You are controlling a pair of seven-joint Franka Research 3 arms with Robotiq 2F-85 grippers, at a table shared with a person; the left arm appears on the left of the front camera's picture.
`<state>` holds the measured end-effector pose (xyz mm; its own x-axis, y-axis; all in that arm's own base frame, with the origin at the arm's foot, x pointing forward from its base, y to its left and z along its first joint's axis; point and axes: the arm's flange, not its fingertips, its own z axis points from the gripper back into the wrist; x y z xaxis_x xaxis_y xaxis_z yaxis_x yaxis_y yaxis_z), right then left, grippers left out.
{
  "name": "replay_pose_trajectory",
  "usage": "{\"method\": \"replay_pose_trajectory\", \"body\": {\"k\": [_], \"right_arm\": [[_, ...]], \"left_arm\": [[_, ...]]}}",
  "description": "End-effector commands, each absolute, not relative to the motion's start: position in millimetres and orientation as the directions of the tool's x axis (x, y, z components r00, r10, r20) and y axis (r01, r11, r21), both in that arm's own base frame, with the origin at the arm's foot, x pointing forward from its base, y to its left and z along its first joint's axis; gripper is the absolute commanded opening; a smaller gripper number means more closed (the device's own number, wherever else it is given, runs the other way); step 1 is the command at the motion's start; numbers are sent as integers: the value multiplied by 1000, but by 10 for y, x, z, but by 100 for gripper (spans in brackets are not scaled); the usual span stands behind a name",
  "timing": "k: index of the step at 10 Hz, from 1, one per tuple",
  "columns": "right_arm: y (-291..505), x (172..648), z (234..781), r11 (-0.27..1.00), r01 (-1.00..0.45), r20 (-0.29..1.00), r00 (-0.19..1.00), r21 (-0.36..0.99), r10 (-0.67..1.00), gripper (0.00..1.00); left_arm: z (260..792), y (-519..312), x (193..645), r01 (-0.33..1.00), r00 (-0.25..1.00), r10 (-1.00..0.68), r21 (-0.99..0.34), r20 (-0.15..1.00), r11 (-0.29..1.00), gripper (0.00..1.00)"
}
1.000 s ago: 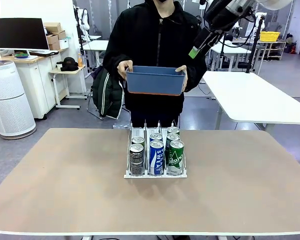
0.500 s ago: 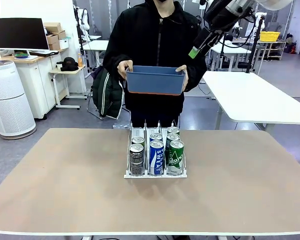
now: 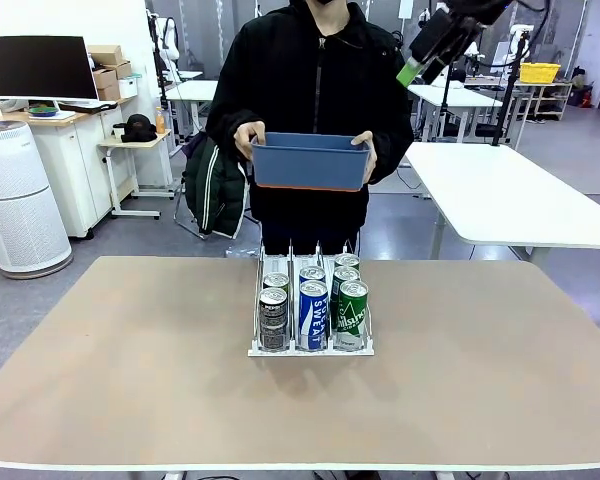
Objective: Fill the beverage cans into the dispenser.
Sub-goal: Pick up the Ionic drink handed by the human.
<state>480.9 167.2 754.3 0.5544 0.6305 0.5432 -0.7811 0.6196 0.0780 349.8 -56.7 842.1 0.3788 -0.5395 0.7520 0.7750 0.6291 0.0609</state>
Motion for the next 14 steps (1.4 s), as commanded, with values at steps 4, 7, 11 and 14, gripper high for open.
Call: {"method": "replay_pose_trajectory", "body": {"k": [4,7,11,14], "right_arm": [[1388,4649,7882,663,-747,582,557,41,592,100],[1288,4545,7988,677,-736,628,527,0,573,100],[1286,4507,8015,672,-741,646,507,-12,570,100],[1299,4573,8097,673,-739,640,519,3,567,100]], "left_arm": [[8428,-569,3493,774,383,-521,43,763,632,100],[8428,-569,3493,774,383,-521,43,763,632,100],[8428,-569,3493,774,383,-521,43,763,632,100],[8428,-569,3493,774,383,-521,43,763,632,100]]}}
